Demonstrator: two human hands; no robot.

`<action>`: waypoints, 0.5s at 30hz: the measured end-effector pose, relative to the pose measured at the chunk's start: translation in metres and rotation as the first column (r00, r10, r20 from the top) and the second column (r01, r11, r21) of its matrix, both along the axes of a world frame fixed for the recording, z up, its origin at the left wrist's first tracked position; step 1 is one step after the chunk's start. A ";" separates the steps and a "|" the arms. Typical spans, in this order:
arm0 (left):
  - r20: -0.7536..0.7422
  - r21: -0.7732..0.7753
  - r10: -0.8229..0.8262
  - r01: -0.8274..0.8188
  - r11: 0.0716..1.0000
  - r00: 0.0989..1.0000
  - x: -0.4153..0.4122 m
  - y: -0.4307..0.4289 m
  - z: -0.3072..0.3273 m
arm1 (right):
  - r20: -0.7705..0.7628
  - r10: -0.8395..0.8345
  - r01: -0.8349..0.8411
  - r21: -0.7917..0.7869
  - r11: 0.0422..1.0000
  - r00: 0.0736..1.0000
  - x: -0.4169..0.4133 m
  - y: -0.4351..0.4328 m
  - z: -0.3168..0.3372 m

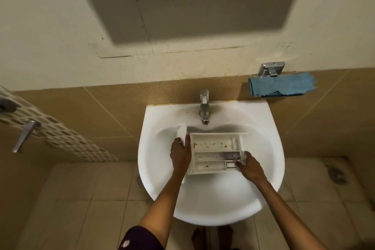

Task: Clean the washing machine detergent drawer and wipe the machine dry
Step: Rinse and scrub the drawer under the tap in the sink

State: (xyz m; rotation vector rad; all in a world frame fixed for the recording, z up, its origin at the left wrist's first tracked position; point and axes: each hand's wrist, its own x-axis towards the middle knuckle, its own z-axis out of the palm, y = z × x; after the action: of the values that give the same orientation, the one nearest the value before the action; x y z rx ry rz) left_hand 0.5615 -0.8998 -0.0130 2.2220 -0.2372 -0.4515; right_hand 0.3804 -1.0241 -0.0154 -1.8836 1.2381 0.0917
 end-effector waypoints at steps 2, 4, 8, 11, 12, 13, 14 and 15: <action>0.010 0.002 0.007 -0.007 1.000 1.000 0.000 -0.001 -0.002 | -0.008 -0.008 0.008 -0.007 1.000 1.000 0.002 -0.002 -0.002; 0.005 0.001 0.012 -0.012 1.000 1.000 0.001 -0.001 -0.003 | -0.058 0.007 -0.009 -0.032 0.999 0.998 0.005 -0.005 -0.001; -0.026 -0.010 0.001 -0.001 1.000 1.000 0.003 -0.001 -0.005 | -0.193 0.030 -0.084 -0.281 0.956 0.981 0.026 -0.014 0.025; -0.052 -0.001 -0.017 0.017 1.000 0.998 0.005 -0.002 -0.003 | 0.005 0.151 -0.139 -0.357 0.924 0.989 0.065 -0.021 0.054; -0.058 0.015 -0.018 0.019 1.000 0.998 0.006 -0.003 -0.003 | 0.058 0.190 -0.158 -0.353 0.922 0.980 0.079 -0.023 0.063; -0.063 0.032 -0.019 0.021 0.999 0.998 0.008 -0.004 -0.003 | 0.094 0.219 -0.173 -0.351 0.920 0.971 0.092 -0.025 0.073; -0.063 0.043 -0.019 0.022 0.999 0.998 0.010 -0.005 -0.005 | 0.121 0.243 -0.188 -0.350 0.918 0.963 0.103 -0.028 0.081; -0.067 0.055 -0.020 0.024 0.998 0.998 0.012 -0.006 -0.006 | 0.144 0.267 -0.202 -0.356 0.913 0.953 0.113 -0.030 0.088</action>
State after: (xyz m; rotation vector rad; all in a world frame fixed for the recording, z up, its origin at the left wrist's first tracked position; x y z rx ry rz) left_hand 0.5732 -0.9056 -0.0188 2.2560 -0.2162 -0.5486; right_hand 0.4937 -1.0539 0.0731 -2.2763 0.9347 -0.1809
